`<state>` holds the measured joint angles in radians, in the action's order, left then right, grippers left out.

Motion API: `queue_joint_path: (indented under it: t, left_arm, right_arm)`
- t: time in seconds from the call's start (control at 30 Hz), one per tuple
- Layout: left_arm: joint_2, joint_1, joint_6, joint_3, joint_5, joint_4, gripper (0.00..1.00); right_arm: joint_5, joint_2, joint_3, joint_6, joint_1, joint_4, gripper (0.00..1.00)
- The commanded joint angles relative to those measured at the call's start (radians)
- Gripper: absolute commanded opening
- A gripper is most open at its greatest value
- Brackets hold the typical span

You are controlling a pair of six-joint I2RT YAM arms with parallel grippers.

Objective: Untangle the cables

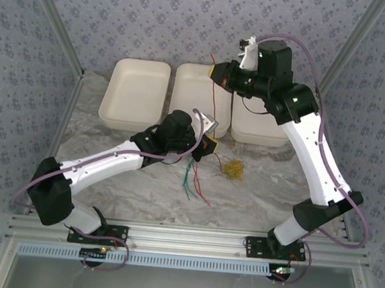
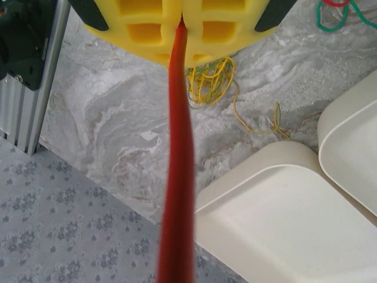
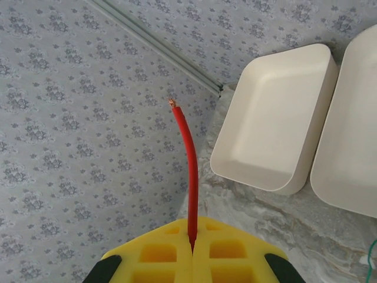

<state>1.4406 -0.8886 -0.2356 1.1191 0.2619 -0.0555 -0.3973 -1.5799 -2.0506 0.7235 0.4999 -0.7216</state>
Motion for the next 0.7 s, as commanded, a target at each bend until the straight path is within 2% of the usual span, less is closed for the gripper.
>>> queue_joint_path:
  t: [0.0,0.03,0.1,0.13,0.27,0.37,0.53,0.67]
  left_arm:
    - [-0.062,0.003,-0.039,-0.058,-0.008,-0.043,0.0]
    - [-0.086,0.019,-0.057,-0.066,0.013,-0.038,0.0]
    - [-0.129,0.071,-0.101,-0.084,0.085,-0.007,0.0]
    - [-0.157,0.099,-0.124,-0.092,0.112,0.005,0.0]
    - [-0.244,0.184,-0.187,-0.099,0.173,0.032,0.0]
    - [-0.287,0.266,-0.244,-0.094,0.218,0.033,0.0]
    - [-0.328,0.402,-0.31,-0.077,0.241,-0.009,0.0]
    - [-0.322,0.568,-0.419,-0.053,0.283,-0.004,0.0]
  right_arm:
    - [0.008,0.009,-0.078,-0.032,-0.03,0.038,0.14]
    - [0.005,0.008,-0.077,-0.033,-0.043,0.027,0.27]
    - [-0.003,0.008,-0.084,-0.031,-0.066,0.01,0.48]
    - [0.002,0.006,-0.095,-0.039,-0.072,-0.006,0.54]
    - [0.067,0.031,-0.127,-0.084,-0.079,-0.058,0.68]
    - [0.083,0.059,-0.146,-0.087,-0.105,-0.081,0.83]
    - [0.141,0.123,-0.137,-0.086,-0.145,-0.099,0.9]
    - [0.132,0.17,-0.081,-0.085,-0.146,-0.111,0.89]
